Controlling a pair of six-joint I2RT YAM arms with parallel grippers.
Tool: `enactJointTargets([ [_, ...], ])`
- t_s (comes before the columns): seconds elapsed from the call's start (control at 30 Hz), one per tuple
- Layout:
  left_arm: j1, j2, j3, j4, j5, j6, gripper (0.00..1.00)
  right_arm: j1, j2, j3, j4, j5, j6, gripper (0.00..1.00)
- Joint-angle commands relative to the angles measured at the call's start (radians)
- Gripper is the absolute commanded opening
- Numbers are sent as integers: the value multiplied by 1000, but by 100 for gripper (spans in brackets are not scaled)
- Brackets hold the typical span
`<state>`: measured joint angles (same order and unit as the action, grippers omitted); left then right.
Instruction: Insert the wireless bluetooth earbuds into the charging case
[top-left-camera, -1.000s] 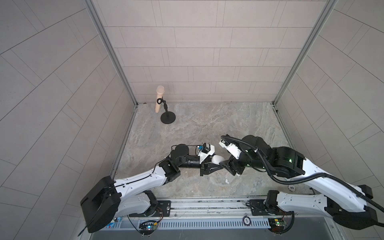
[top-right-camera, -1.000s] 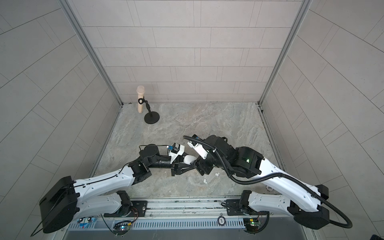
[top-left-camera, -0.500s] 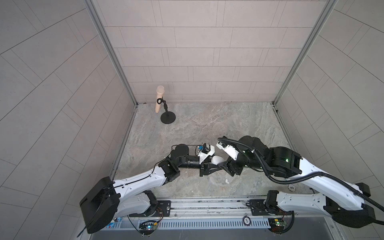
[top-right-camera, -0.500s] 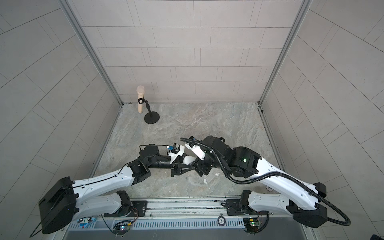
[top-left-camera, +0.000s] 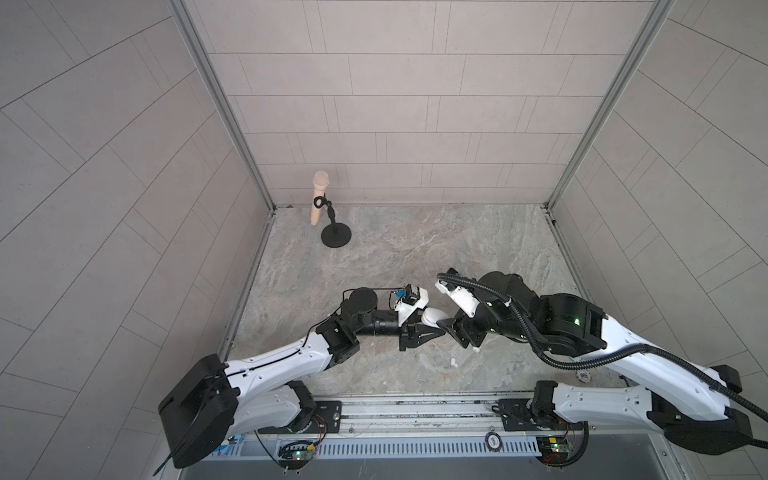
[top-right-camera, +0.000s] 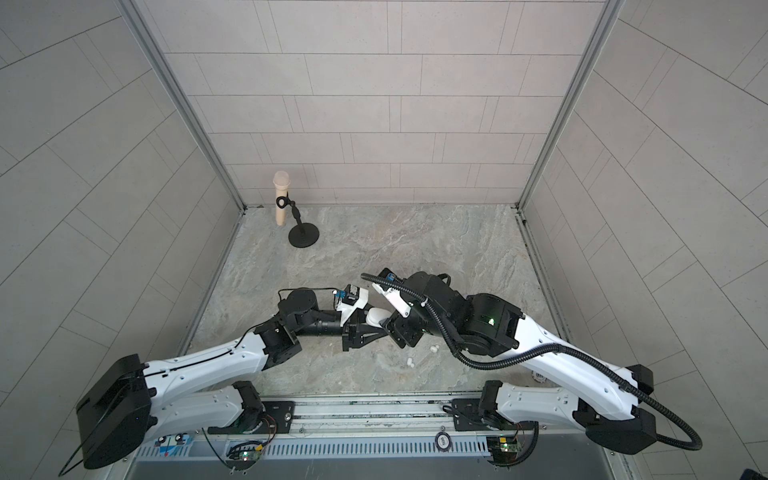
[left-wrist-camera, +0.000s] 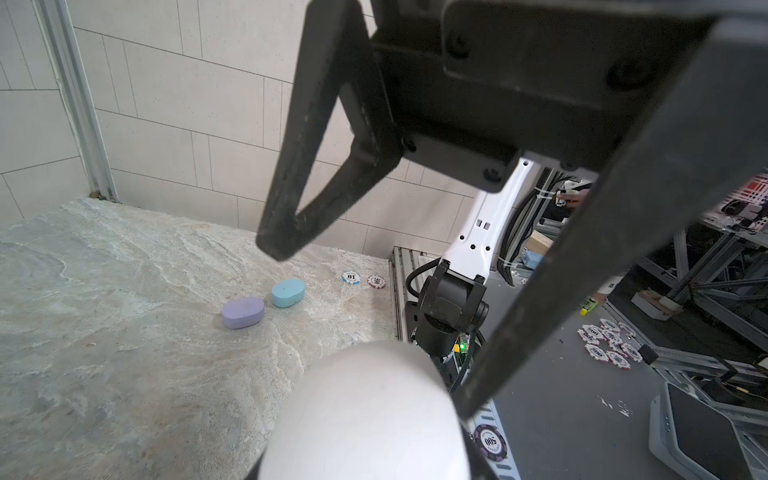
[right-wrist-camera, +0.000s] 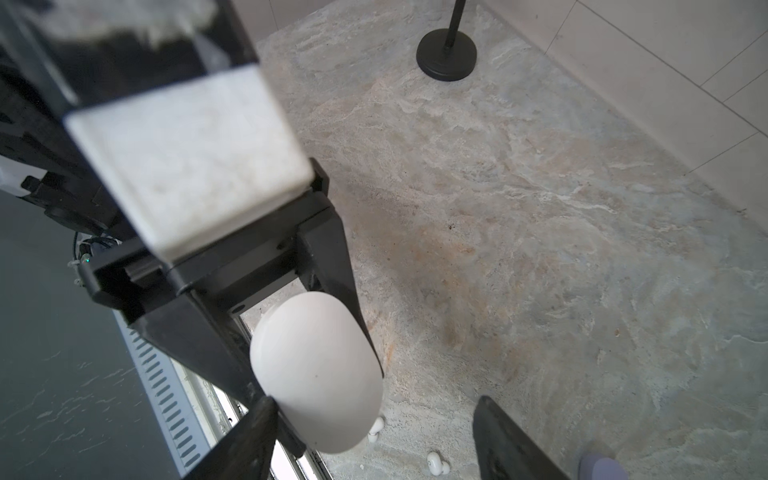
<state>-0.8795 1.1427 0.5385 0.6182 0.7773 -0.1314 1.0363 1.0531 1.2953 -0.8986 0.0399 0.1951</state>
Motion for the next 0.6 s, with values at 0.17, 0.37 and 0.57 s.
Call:
enactJointTargets([
  [0.17, -27, -37, 9, 58, 63, -5, 12, -41, 7, 27, -11, 98, 24, 76],
  [0.37, -27, -44, -5, 55, 35, 1, 12, -43, 1, 38, -10, 76, 35, 78],
  [0.57, -27, -44, -25, 66, -8, 4, 10, -44, -8, 65, -17, 23, 57, 82],
])
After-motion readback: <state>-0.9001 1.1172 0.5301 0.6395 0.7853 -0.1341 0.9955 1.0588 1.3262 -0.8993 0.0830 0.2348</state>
